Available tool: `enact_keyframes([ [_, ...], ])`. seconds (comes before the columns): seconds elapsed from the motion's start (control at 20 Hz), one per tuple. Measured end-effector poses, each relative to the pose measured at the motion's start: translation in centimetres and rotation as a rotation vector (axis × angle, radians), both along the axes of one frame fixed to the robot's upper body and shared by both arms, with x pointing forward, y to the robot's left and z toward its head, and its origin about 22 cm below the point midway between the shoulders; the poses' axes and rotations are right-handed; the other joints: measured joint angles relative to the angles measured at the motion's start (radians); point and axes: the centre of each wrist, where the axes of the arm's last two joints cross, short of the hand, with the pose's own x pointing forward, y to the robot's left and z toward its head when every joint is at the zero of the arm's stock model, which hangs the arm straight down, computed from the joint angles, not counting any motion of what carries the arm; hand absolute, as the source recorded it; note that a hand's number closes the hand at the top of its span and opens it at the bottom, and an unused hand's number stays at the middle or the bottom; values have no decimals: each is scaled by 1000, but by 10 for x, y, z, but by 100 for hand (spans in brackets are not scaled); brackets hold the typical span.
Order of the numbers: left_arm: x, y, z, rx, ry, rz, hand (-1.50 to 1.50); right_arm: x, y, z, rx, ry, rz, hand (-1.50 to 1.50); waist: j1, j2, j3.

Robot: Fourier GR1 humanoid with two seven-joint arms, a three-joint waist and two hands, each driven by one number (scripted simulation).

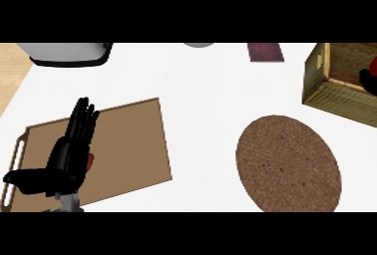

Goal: Pick the tomato from the placemat and place it in the basket

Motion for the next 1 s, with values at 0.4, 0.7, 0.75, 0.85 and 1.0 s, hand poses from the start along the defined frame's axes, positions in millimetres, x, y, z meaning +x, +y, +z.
enact_keyframes([
  [0.4, 4, -3, -1, 3, 2, -9, 0, 14, -51, -17, -41, 56, -17, 150, 2, 1, 0],
  [0.7, 1, -2, -1, 5, 0, -6, 0, 23, -71, -48, -58, 100, -12, 150, 3, 1, 0],
  [0.75, 2, -4, -2, 5, -2, -7, 0, 26, -74, -53, -50, 99, -12, 150, 4, 1, 0],
  [0.85, 3, 1, -1, 7, -3, -5, 0, 28, -81, -62, -41, 99, -15, 150, 4, 1, 0],
  [1.0, 4, 3, -3, -1, -4, -6, 0, 29, -89, -70, -29, 96, -13, 150, 3, 1, 0],
])
